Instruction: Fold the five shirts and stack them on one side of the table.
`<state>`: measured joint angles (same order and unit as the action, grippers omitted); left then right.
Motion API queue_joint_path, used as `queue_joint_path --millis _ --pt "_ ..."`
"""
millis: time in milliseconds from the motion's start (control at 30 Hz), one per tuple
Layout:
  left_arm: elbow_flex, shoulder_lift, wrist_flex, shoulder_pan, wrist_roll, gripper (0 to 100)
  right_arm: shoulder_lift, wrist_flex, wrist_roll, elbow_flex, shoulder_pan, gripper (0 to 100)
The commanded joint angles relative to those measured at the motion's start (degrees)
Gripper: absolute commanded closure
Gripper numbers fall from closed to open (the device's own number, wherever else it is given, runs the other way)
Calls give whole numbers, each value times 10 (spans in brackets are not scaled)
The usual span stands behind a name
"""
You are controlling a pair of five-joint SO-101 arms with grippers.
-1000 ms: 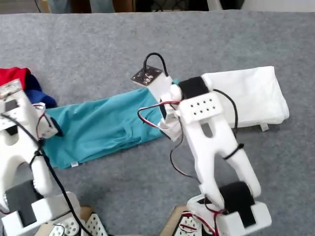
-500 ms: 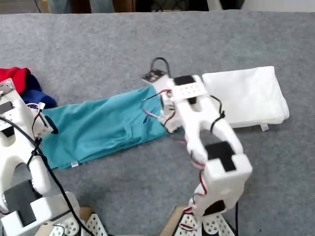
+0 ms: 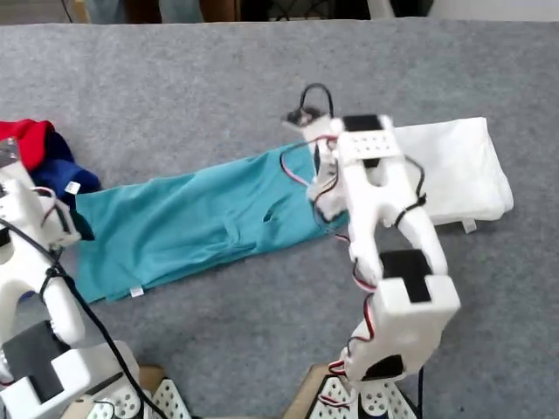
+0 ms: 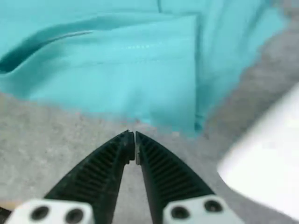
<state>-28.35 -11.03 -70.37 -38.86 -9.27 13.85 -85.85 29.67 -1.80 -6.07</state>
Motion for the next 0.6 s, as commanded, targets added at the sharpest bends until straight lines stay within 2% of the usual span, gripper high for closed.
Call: queue_joint_path --millis 0,100,200,367,467,567 --pt "87 -8 -58 -16 -60 744 -60 -29 17 80 -11 984" --pt "153 -7 -97 -7 -94 745 -48 -16 16 117 -33 984" --pt "184 3 -75 39 -67 801 2 30 15 122 -73 984" --pt "130 72 120 133 17 948 109 136 -40 124 -98 984" --pt "87 155 261 160 33 971 176 162 -53 145 -76 984" --pt "79 236 365 153 29 970 232 132 -48 195 -38 984"
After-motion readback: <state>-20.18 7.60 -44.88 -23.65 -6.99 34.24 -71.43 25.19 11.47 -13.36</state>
